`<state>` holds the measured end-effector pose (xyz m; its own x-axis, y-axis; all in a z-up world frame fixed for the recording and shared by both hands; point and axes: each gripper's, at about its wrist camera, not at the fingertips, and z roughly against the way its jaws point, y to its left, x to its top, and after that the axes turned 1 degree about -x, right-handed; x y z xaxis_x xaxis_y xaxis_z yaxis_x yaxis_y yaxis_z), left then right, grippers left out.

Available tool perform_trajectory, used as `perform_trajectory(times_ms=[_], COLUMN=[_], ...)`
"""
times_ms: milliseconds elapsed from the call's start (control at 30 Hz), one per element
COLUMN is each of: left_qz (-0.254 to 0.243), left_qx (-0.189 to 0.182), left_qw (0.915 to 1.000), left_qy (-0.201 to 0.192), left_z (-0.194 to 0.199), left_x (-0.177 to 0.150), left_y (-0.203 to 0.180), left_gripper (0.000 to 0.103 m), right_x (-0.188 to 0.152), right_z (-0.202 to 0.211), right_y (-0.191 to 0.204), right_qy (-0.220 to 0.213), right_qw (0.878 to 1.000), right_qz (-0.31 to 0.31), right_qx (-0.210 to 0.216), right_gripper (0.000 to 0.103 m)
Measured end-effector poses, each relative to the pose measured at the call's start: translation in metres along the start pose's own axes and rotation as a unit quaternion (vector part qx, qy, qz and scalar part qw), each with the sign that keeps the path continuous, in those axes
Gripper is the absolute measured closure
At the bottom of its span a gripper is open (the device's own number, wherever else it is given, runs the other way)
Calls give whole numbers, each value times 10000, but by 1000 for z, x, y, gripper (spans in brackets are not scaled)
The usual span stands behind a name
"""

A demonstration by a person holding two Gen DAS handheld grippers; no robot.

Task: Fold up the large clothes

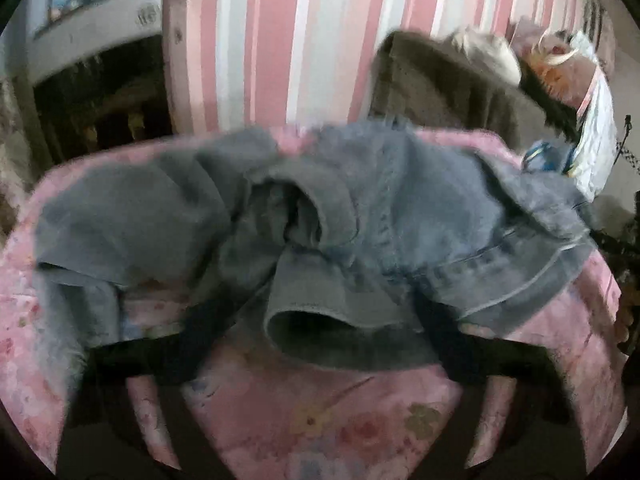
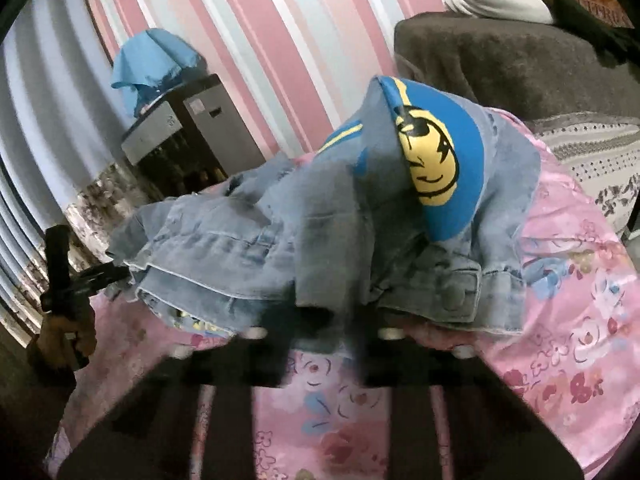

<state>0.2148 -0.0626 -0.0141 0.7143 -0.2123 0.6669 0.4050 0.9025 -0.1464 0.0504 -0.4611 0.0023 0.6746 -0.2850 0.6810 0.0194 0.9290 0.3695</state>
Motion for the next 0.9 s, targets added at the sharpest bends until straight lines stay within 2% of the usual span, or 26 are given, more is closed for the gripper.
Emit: perform_trajectory(times_ms=[33,67,100,133,200,300,333,400,500,600,667,700,733,767,800,833,900], left_qz=[118,154,174,208,188,-60,-129,-195,-192,3,26,118,202,273,338,351,289], left_qx=[-123,-132,-125,-111,-195,-193,-209,-324,-273,-285,-193,-142,-116,-69,65,256,499], left_qw=[9998,9998,9998,9997,9991,9988,9986,9979,9980,9986,9995,9996,9996,9995,9992,9981,9962], left_qy=[50,19,-12,-89,-322,-456,-476,-519,-536,-447,-257,-218,-160,-123,-221,-428,-653], left_z=[-6,-4,0,10,42,84,102,142,190,219,224,226,228,230,237,249,263], left_x=[1,0,0,-2,-11,-35,-49,-83,-135,-184,-213,-228,-238,-244,-248,-248,-234], left_y=[4,5,6,7,6,-5,-10,-22,-35,-40,-44,-44,-42,-39,-37,-31,-23], left_gripper=[61,66,82,90,90,91,96,97,97,97,95,92,80,68,40,19,16], right_x=[0,-1,-1,-3,-6,-20,-27,-41,-80,-120,-150,-165,-175,-185,-189,-191,-179], right_z=[2,6,12,22,39,78,92,118,165,191,199,199,199,201,205,212,232], right_y=[0,1,3,7,14,29,35,47,66,68,66,64,62,58,54,50,43], right_qy=[-14,-46,-88,-160,-223,-306,-319,-328,-278,-137,30,208,342,448,442,363,30], right_qw=[10000,10000,9999,9998,9993,9977,9969,9952,9927,9940,9952,9952,9949,9949,9953,9960,9968], right_qz=[-8,25,64,138,279,558,649,798,1017,900,847,862,857,845,831,812,804], right_qx=[14,21,17,30,84,252,322,455,579,606,483,413,402,312,208,119,-36], right_gripper=[94,97,98,99,99,99,99,99,99,99,99,95,95,77,56,50,48])
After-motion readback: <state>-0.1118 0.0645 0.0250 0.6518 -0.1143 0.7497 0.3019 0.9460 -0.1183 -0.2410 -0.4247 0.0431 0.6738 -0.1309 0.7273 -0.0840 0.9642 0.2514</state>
